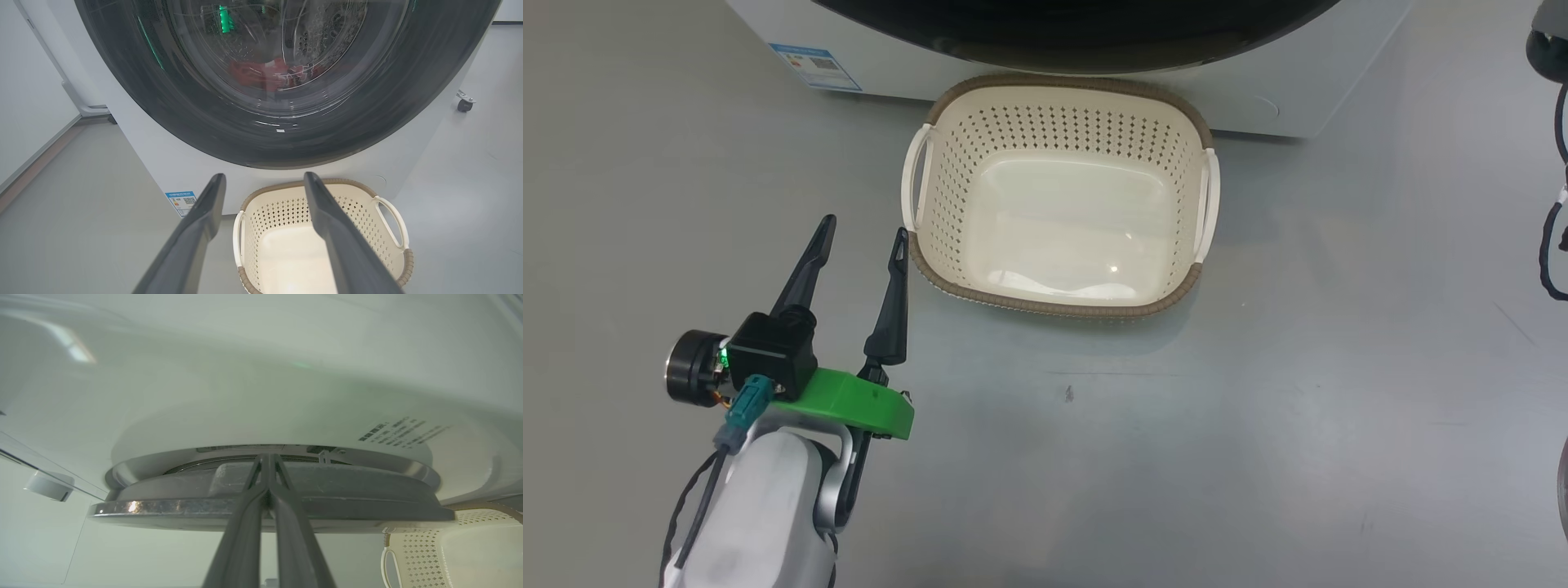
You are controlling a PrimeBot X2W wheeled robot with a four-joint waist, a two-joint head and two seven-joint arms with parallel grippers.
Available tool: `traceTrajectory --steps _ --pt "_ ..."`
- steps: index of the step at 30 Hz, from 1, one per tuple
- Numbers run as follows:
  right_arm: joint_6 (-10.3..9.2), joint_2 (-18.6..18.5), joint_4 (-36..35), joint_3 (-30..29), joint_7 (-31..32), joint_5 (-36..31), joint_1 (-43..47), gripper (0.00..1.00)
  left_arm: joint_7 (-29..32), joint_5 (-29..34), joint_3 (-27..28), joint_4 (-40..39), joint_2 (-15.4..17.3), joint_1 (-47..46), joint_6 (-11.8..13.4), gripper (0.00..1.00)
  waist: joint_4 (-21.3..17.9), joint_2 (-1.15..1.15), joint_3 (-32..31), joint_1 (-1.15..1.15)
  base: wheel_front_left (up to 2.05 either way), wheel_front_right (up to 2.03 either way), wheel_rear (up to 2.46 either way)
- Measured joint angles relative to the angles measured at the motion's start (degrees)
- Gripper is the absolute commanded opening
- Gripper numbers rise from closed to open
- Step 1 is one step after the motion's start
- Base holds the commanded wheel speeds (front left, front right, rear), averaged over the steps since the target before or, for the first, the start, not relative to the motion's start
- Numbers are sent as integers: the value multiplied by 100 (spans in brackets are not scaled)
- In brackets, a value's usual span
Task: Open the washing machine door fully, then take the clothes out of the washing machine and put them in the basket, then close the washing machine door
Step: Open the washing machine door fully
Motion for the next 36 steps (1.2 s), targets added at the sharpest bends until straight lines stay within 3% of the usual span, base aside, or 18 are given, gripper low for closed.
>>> traceTrajectory --steps 26,36 --pt "-137 -67 1001 325 324 -202 -774 0 0 -63 -142 49 -29 -129 8 100 310 0 206 0 0 0 0" --pt "-64 -112 1136 344 632 -110 -833 0 0 -110 -140 44 -33 -210 56 100 312 0 217 0 0 0 0"
